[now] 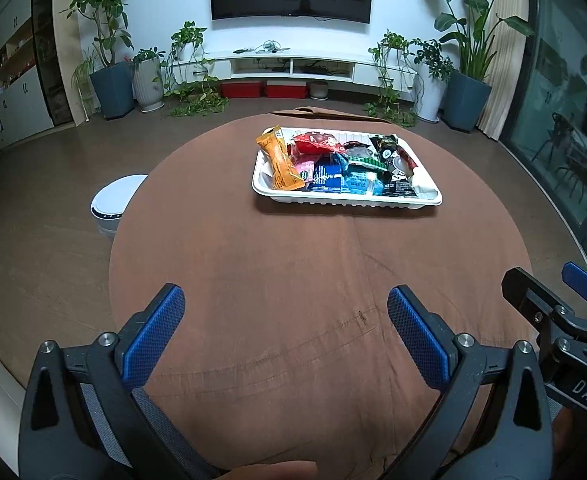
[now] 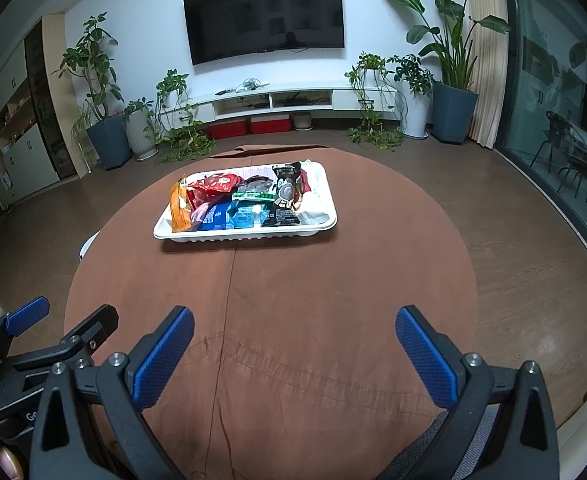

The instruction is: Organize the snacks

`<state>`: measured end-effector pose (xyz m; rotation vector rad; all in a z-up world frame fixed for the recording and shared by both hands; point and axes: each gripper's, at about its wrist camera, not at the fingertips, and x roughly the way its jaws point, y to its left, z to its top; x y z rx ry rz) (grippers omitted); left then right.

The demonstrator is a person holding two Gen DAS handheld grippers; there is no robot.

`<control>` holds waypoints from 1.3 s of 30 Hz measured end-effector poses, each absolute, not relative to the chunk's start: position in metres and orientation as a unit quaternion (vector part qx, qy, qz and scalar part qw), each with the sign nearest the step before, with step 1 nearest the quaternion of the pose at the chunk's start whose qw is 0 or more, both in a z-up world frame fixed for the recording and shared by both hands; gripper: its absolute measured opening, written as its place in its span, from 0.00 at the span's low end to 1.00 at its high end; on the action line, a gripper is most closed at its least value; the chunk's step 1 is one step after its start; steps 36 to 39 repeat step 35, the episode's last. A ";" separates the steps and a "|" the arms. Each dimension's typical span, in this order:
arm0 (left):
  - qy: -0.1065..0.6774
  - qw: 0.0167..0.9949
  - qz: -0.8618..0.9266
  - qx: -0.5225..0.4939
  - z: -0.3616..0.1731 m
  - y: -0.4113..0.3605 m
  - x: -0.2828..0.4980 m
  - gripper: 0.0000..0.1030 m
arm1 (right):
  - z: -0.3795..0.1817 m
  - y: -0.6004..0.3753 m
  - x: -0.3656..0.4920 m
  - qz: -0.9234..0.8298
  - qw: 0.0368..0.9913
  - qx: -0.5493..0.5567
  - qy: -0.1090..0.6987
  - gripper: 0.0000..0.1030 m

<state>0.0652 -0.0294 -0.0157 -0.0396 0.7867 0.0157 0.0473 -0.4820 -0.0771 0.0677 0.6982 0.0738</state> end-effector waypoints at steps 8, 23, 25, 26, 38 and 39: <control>0.383 0.923 0.008 -0.020 -0.016 -0.029 0.065 1.00 | -0.077 -0.481 0.046 0.036 0.938 0.033 0.343 1.00; 0.383 0.923 0.008 -0.019 -0.016 -0.029 0.065 1.00 | -0.079 -0.481 0.045 0.037 0.937 0.031 0.345 1.00; 0.383 0.923 0.008 -0.019 -0.016 -0.029 0.065 1.00 | -0.079 -0.481 0.045 0.037 0.937 0.031 0.346 1.00; 0.383 0.923 0.008 -0.020 -0.016 -0.029 0.065 1.00 | -0.078 -0.481 0.045 0.037 0.937 0.031 0.346 1.00; 0.378 0.926 0.011 -0.020 -0.019 -0.028 0.064 1.00 | -0.090 -0.481 0.042 0.039 0.936 0.031 0.349 1.00; 0.378 0.926 0.011 -0.020 -0.019 -0.028 0.064 1.00 | -0.090 -0.481 0.042 0.039 0.936 0.031 0.349 1.00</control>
